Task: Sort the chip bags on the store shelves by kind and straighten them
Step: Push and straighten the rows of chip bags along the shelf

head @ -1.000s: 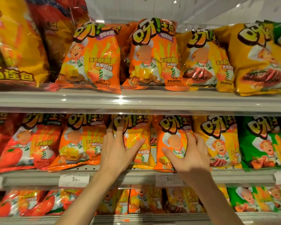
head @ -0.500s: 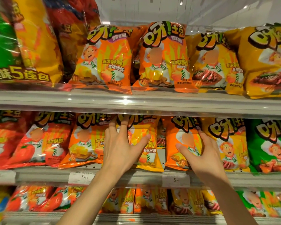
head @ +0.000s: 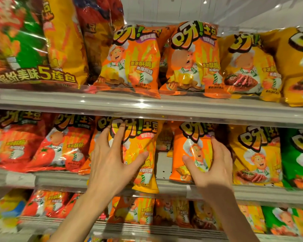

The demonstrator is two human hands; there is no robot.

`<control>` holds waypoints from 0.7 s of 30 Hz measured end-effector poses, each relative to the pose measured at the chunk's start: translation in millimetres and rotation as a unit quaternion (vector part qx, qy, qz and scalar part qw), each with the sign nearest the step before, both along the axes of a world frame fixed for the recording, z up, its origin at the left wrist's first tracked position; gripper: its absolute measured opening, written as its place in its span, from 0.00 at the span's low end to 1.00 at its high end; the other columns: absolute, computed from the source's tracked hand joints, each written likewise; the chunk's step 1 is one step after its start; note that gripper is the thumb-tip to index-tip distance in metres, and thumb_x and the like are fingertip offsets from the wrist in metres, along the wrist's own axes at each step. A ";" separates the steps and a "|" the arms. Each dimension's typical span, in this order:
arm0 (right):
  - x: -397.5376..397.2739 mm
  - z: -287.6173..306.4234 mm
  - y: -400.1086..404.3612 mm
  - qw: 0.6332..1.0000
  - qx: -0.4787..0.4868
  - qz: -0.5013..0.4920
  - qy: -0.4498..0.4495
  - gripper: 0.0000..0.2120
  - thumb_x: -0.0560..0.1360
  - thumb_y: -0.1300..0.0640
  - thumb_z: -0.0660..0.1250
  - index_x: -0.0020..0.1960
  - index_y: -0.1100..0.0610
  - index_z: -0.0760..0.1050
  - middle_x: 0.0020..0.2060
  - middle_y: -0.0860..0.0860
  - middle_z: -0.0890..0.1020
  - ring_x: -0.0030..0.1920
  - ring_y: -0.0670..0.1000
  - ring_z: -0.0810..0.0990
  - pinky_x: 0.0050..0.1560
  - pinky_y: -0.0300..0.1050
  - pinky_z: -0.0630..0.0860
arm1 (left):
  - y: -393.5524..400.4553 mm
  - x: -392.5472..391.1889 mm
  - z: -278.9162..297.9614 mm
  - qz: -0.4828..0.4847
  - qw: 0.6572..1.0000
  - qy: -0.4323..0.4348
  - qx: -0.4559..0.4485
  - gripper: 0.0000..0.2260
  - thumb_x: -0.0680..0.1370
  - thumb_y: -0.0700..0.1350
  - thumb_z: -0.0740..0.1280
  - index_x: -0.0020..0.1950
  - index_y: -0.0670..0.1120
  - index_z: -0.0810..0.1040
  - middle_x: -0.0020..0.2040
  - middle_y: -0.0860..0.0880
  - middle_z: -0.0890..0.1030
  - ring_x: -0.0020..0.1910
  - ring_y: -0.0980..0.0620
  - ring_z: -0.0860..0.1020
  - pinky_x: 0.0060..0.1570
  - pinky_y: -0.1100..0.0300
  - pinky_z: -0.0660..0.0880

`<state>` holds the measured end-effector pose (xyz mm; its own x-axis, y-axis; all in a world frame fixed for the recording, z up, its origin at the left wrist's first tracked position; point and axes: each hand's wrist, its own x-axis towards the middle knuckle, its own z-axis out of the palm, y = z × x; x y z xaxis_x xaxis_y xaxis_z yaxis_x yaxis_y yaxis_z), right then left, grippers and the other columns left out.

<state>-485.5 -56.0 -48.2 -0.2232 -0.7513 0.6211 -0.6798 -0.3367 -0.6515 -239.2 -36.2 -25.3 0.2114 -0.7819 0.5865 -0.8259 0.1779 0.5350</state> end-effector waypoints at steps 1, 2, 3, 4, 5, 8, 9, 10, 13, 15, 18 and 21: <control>9.3 -5.0 -1.9 0.999 -0.032 -0.014 0.016 0.42 0.72 0.36 0.72 0.75 0.61 0.65 0.70 0.58 0.69 0.72 0.56 0.67 0.72 0.52 0.66 | 2.4 5.4 -0.4 0.005 1.000 -0.001 -0.002 0.42 0.69 0.74 0.62 0.80 0.58 0.58 0.79 0.45 0.58 0.78 0.43 0.57 0.71 0.41 0.63; 18.8 -10.8 -4.5 0.997 -0.059 -0.029 0.033 0.41 0.73 0.38 0.73 0.74 0.64 0.66 0.69 0.61 0.70 0.71 0.58 0.69 0.71 0.54 0.68 | 4.9 11.3 -1.1 0.009 1.000 -0.002 -0.006 0.42 0.69 0.74 0.62 0.80 0.58 0.58 0.79 0.46 0.58 0.77 0.43 0.58 0.71 0.41 0.64; 28.6 -14.6 -7.2 0.996 -0.075 -0.039 0.044 0.41 0.72 0.39 0.74 0.74 0.65 0.67 0.68 0.62 0.71 0.71 0.60 0.69 0.70 0.56 0.70 | 7.1 17.5 -2.0 0.012 1.000 -0.001 -0.010 0.42 0.69 0.74 0.62 0.80 0.58 0.58 0.78 0.46 0.58 0.77 0.43 0.59 0.70 0.42 0.64; 39.2 -16.4 -9.7 0.995 -0.077 -0.041 0.045 0.41 0.72 0.40 0.75 0.74 0.64 0.66 0.69 0.62 0.70 0.71 0.61 0.69 0.69 0.58 0.70 | 9.9 23.7 -2.3 0.015 1.000 0.001 -0.015 0.42 0.69 0.74 0.62 0.80 0.58 0.58 0.78 0.46 0.58 0.77 0.43 0.59 0.70 0.42 0.64; 50.5 -16.9 -11.7 0.996 -0.072 -0.040 0.041 0.42 0.71 0.39 0.74 0.75 0.62 0.66 0.70 0.61 0.69 0.71 0.61 0.68 0.68 0.60 0.70 | 12.4 30.3 -2.9 0.017 1.000 0.004 -0.020 0.42 0.69 0.74 0.62 0.80 0.59 0.58 0.78 0.46 0.59 0.77 0.44 0.59 0.71 0.42 0.64; 80.9 -20.2 -19.1 0.997 -0.041 -0.050 0.053 0.42 0.70 0.36 0.73 0.75 0.57 0.64 0.72 0.59 0.67 0.71 0.60 0.66 0.66 0.62 0.69 | 19.8 48.1 -3.7 0.026 0.999 0.014 -0.028 0.42 0.69 0.74 0.63 0.80 0.61 0.56 0.78 0.49 0.58 0.78 0.46 0.56 0.72 0.43 0.61; 89.2 -22.0 -22.1 0.996 -0.030 -0.055 0.062 0.42 0.70 0.36 0.73 0.75 0.56 0.64 0.72 0.59 0.67 0.71 0.60 0.65 0.66 0.62 0.68 | 21.8 53.0 -4.8 0.029 0.999 0.016 -0.030 0.43 0.69 0.74 0.63 0.80 0.61 0.56 0.78 0.49 0.58 0.78 0.46 0.56 0.73 0.44 0.61; 97.3 -23.3 -25.0 0.996 -0.021 -0.061 0.069 0.42 0.70 0.35 0.72 0.75 0.55 0.63 0.73 0.60 0.66 0.72 0.61 0.64 0.66 0.63 0.67 | 23.7 57.3 -5.8 0.033 0.999 0.017 -0.033 0.43 0.69 0.74 0.63 0.80 0.61 0.56 0.78 0.49 0.57 0.78 0.46 0.56 0.73 0.44 0.61; 117.8 -26.2 -32.5 0.994 -0.003 -0.079 0.073 0.41 0.72 0.34 0.69 0.75 0.56 0.62 0.73 0.61 0.65 0.72 0.62 0.63 0.66 0.65 0.66 | 27.6 66.9 -9.4 0.038 0.998 0.028 -0.037 0.43 0.68 0.74 0.63 0.80 0.60 0.57 0.79 0.49 0.57 0.79 0.46 0.56 0.73 0.44 0.61; 128.2 -28.7 -36.0 0.993 0.011 -0.083 0.084 0.42 0.72 0.32 0.68 0.75 0.57 0.63 0.73 0.62 0.65 0.72 0.63 0.64 0.66 0.65 0.66 | 29.5 71.6 -10.8 0.038 0.998 0.034 -0.037 0.43 0.68 0.74 0.63 0.80 0.59 0.57 0.78 0.48 0.58 0.79 0.46 0.57 0.74 0.42 0.62; 134.9 -32.7 -37.2 0.991 0.030 -0.079 0.101 0.42 0.72 0.29 0.66 0.75 0.56 0.63 0.73 0.61 0.65 0.73 0.63 0.64 0.66 0.65 0.65 | 31.0 75.6 -10.6 0.032 0.998 0.040 -0.038 0.43 0.68 0.74 0.63 0.80 0.60 0.57 0.78 0.50 0.58 0.79 0.47 0.57 0.74 0.43 0.62; 130.8 -30.3 -33.9 0.992 0.060 -0.043 0.100 0.45 0.70 0.25 0.59 0.77 0.53 0.60 0.76 0.58 0.61 0.76 0.60 0.58 0.70 0.64 0.62 | 30.4 75.8 -9.3 0.021 0.998 0.042 -0.038 0.43 0.68 0.73 0.64 0.80 0.61 0.56 0.78 0.51 0.57 0.79 0.49 0.56 0.74 0.45 0.62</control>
<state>-354.7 -89.9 -78.5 -0.1715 -0.8063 0.5661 -0.8225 -0.1990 -0.5327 -163.5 -5.9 -34.6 0.2941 -0.7250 0.6228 -0.7863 0.1869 0.5889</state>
